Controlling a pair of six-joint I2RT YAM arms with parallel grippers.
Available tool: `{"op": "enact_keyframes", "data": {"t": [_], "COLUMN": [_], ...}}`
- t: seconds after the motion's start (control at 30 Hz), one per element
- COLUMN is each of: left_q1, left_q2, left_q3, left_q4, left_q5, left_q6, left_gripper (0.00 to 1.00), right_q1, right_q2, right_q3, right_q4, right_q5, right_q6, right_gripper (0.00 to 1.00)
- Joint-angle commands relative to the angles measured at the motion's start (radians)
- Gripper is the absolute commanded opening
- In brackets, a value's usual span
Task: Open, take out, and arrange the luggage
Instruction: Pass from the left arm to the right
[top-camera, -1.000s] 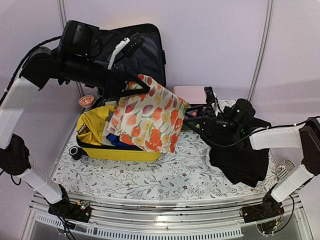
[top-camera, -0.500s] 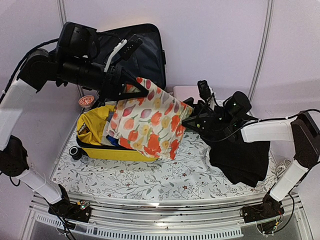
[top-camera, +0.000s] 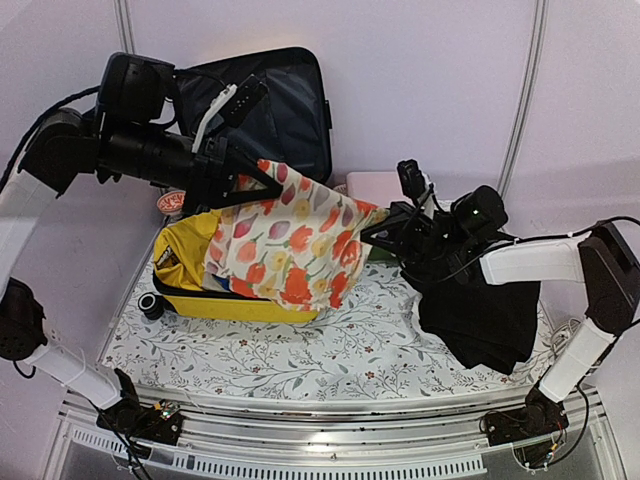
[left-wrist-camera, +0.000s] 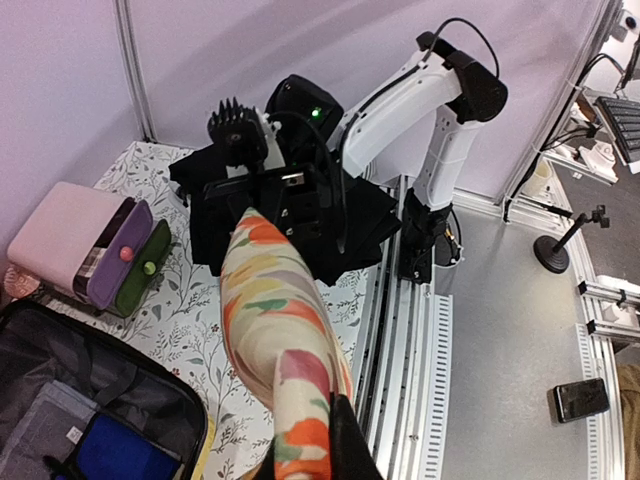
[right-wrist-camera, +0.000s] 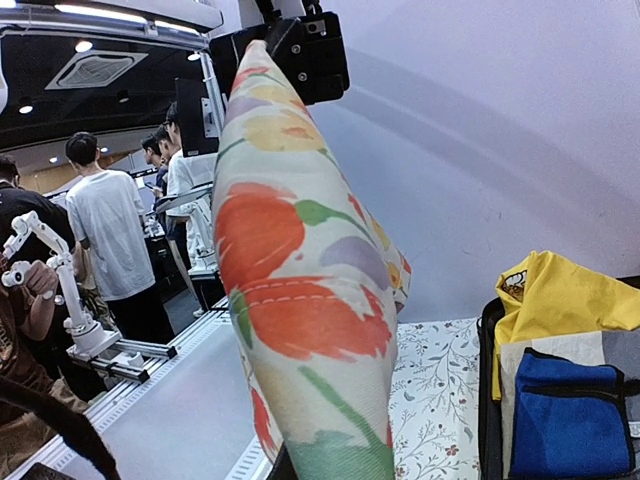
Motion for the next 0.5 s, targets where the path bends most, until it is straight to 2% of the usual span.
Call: {"op": "enact_keyframes", "data": {"t": [0.0,0.13,0.23,0.47], "left_q1": [-0.008,0.037,0.072,0.097], "left_q2": [-0.038,-0.053,-0.051,-0.024], "left_q3": [-0.051,-0.102,-0.176,-0.378], "left_q4": [0.065,0.125,0.224,0.6], "left_q5": [-0.086,-0.227,-0.278,-0.246], "left_q6": [0.014,-0.041,-0.091,-0.155], "left_gripper": [0.0,0.0,0.0,0.0], "right_q1": [-0.015,-0.041,-0.071,-0.074], "right_q2": [-0.137,-0.256,-0.345,-0.538], "right_q3": [-0.033,-0.013,0.005,0.126], "right_q4": [-0.186,-0.592,-0.809,-1.353], "right_q5": [0.065,0.224,0.331,0.553], "right_q6": [-0.061,-0.216,-0.267,-0.372], "right_gripper": [0.02,0.01,0.01,0.01]}}
